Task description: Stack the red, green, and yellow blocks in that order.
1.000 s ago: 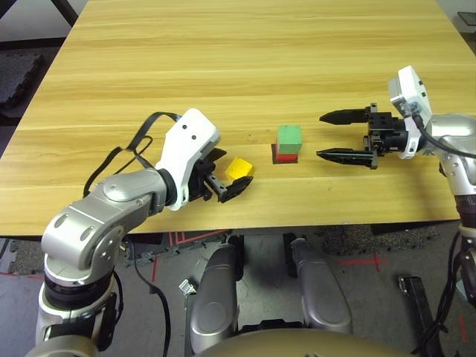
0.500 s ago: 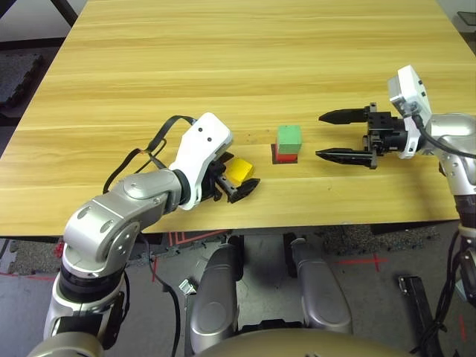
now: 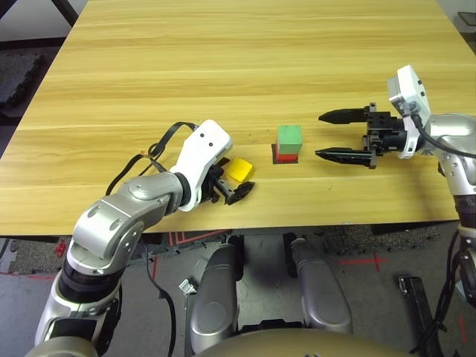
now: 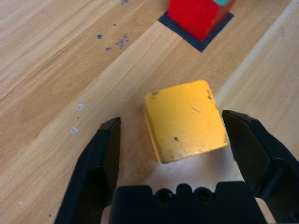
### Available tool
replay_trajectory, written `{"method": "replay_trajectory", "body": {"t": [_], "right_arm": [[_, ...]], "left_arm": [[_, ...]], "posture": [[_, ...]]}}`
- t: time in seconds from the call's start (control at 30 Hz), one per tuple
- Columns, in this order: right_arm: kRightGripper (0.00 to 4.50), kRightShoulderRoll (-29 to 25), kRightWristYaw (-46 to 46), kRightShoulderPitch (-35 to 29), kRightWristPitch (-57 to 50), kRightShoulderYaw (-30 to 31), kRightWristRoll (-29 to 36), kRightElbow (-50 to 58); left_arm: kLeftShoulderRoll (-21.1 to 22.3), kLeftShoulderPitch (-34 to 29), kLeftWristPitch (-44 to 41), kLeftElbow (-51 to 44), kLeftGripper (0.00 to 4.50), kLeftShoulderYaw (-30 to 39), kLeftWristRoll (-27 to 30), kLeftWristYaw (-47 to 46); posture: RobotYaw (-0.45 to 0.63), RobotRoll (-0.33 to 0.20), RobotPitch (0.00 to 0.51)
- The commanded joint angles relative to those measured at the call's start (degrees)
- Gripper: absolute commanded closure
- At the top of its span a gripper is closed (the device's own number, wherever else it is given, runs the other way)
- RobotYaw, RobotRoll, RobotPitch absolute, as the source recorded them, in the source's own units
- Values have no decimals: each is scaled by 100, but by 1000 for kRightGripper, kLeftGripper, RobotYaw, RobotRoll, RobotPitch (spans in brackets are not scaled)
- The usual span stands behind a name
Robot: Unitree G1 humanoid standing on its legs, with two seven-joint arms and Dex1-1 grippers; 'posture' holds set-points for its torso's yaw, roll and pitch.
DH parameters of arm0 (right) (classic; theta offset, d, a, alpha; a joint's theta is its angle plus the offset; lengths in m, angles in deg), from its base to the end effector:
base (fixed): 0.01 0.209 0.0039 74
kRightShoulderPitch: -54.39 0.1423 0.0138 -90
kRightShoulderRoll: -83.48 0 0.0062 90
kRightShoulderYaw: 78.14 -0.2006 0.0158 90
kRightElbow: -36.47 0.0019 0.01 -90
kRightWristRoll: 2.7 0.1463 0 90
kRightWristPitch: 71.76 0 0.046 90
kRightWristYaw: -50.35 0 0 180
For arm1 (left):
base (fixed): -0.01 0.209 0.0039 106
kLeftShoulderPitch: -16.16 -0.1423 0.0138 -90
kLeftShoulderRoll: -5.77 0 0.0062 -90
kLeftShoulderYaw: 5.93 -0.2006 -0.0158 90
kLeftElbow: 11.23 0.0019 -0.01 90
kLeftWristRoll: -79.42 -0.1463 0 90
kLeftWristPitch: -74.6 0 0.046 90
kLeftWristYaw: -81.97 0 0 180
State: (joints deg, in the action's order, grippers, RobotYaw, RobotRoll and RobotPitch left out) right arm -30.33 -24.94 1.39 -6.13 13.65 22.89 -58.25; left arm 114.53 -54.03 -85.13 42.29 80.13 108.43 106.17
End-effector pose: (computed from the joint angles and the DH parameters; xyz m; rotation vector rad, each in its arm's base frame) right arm 0.3080 -0.2447 0.2065 -0.2995 0.0536 1.3333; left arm 0.2197 0.1827 0.1690 0.2827 0.4298 -0.7292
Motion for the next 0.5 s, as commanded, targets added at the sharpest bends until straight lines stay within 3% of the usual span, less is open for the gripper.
{"method": "replay_trajectory", "body": {"t": [0.03,0.17,0.33,0.5], "right_arm": [[0,17,-37,7,23,48,7,-5],[0,24,-41,34,33,56,-6,-33],[0,27,-48,70,60,58,-27,-78],[0,1,-86,105,90,53,-38,-106]], "left_arm": [[-41,-57,59,63,1393,-128,-44,-11],[78,-129,140,131,2566,-164,-63,80],[414,48,611,488,2558,-278,-273,321],[813,710,1619,1488,2558,-365,-674,918]], "posture": [[339,109,290],[339,106,290],[336,102,281],[334,99,269]]}}
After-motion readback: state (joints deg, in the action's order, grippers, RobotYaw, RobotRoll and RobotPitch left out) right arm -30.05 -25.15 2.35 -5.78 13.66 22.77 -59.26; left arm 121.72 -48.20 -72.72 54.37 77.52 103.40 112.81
